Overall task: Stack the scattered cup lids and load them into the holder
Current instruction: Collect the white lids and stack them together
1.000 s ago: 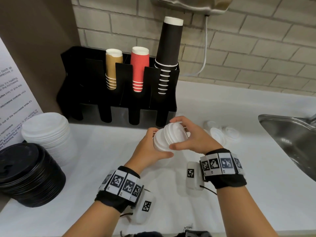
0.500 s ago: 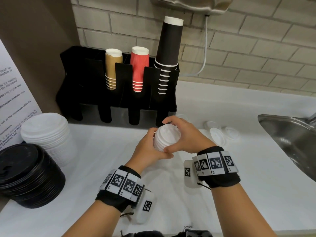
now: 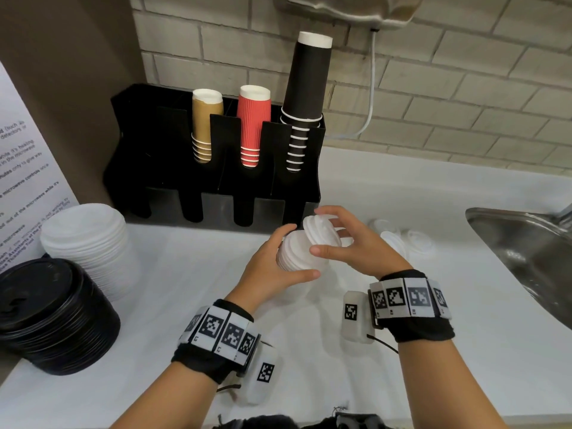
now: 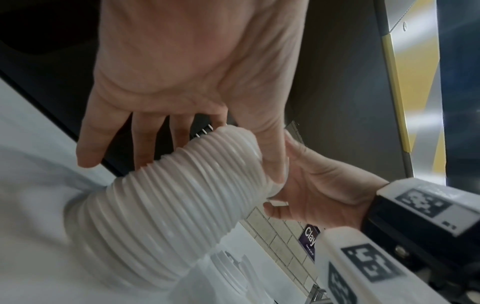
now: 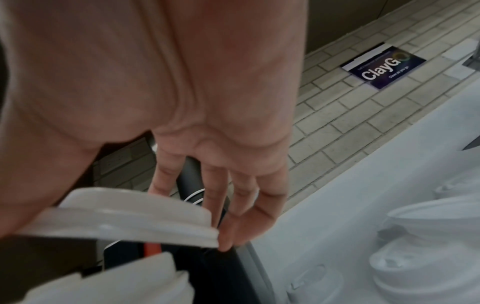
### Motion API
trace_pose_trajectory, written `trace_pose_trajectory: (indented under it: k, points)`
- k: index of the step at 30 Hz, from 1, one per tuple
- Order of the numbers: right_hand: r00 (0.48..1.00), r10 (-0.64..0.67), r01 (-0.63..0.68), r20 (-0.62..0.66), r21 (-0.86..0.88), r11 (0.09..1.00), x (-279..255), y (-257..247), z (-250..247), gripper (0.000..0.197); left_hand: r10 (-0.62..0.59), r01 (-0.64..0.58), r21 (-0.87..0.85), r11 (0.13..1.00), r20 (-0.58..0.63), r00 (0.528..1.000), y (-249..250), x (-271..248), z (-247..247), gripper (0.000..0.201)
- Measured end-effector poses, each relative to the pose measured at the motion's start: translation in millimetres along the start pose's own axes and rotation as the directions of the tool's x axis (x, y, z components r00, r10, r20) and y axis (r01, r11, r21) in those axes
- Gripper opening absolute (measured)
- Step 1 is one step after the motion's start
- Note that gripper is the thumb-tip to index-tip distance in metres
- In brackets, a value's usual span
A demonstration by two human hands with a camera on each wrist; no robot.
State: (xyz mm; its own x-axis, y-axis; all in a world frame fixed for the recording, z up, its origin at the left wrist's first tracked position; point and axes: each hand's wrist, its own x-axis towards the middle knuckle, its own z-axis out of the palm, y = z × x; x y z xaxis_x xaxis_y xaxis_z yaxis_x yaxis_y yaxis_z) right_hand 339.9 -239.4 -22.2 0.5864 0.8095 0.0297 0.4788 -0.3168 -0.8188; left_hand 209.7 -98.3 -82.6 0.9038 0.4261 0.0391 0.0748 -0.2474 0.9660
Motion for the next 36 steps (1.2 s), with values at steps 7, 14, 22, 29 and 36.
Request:
trace_pose_trajectory:
  k: [7,14,22,29,36]
  points:
    - [0.997,-0.003,0.007,0.072,-0.047,0.999,-1.2,2.5,15.2,0.054,-0.003,0.002,-0.045,0.999,-0.012,1.000,-6.0,0.1,1.0,0.067]
    - [0.998,-0.029,0.036,0.048,-0.131,0.991,2.3,-4.5,22.3,0.053,-0.013,0.012,-0.040,0.999,-0.015,1.000,-8.3,1.6,0.2,0.074]
    - [0.998,-0.051,0.053,0.024,-0.130,0.990,-3.2,-5.8,25.6,0.040,0.037,-0.037,0.004,0.999,0.002,0.999,-5.8,2.1,0.4,0.076]
    - [0.996,-0.077,0.084,0.048,-0.171,0.982,-6.3,-8.7,21.8,0.029,0.028,-0.028,-0.015,1.000,0.022,0.999,-3.9,2.0,-0.6,0.083]
    - [0.877,0.432,-0.480,-0.211,-0.439,0.760,-33.1,28.5,-34.0,0.052,-0.005,0.005,-0.002,1.000,0.027,1.000,-0.2,1.7,-1.2,0.084]
